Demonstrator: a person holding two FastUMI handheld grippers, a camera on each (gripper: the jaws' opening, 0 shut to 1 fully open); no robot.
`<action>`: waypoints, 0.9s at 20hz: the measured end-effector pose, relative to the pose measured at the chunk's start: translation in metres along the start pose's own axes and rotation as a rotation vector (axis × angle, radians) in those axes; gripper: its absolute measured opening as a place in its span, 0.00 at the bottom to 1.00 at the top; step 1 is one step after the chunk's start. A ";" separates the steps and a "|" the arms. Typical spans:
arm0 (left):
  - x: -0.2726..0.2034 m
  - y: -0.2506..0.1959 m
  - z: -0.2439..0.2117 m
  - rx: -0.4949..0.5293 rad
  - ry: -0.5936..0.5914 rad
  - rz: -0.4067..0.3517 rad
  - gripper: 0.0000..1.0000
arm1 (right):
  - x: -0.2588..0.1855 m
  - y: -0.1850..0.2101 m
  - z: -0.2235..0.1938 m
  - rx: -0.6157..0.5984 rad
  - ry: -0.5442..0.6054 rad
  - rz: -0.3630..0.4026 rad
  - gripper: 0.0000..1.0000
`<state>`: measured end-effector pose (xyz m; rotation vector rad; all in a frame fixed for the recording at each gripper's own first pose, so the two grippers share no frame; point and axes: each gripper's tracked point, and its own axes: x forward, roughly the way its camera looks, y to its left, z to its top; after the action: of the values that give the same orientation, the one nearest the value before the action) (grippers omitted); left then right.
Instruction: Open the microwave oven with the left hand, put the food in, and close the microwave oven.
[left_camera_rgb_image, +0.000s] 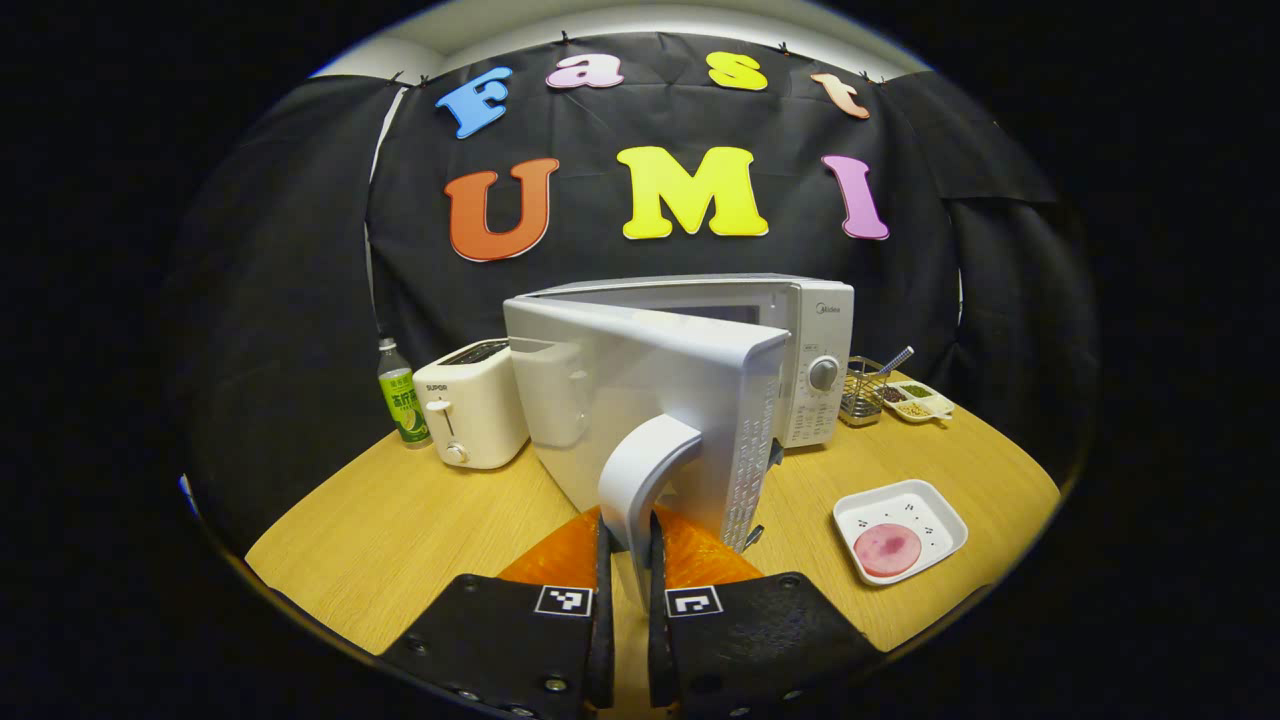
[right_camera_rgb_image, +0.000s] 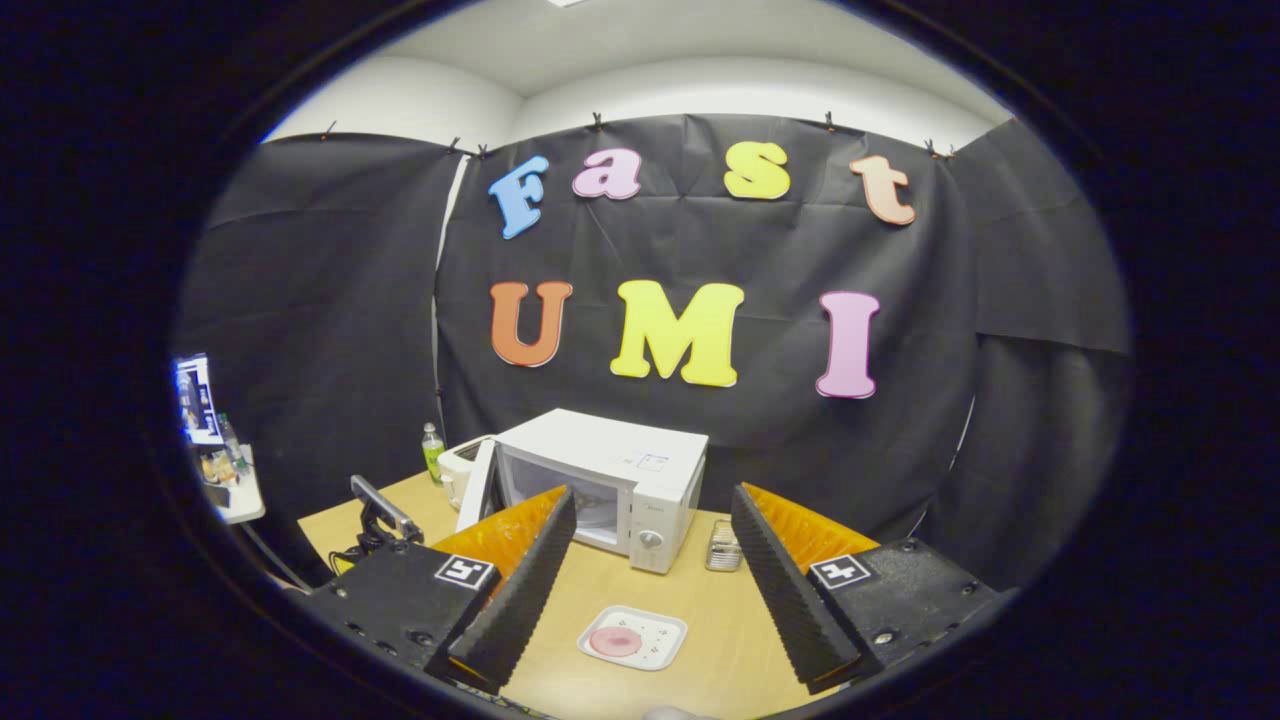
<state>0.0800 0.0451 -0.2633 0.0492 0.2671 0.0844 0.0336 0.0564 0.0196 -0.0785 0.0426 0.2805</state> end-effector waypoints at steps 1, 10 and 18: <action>-0.004 0.011 -0.002 -0.007 0.001 0.015 0.12 | -0.004 0.000 -0.001 -0.003 0.001 -0.008 1.00; -0.032 0.088 -0.015 -0.069 0.032 0.048 0.39 | -0.035 0.002 -0.027 0.047 0.032 -0.090 0.99; -0.067 0.158 -0.002 0.069 -0.027 0.165 0.94 | -0.009 0.019 -0.081 0.060 0.119 -0.092 1.00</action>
<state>0.0027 0.1966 -0.2383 0.1414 0.2387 0.2381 0.0171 0.0656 -0.0615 -0.0377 0.1648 0.1818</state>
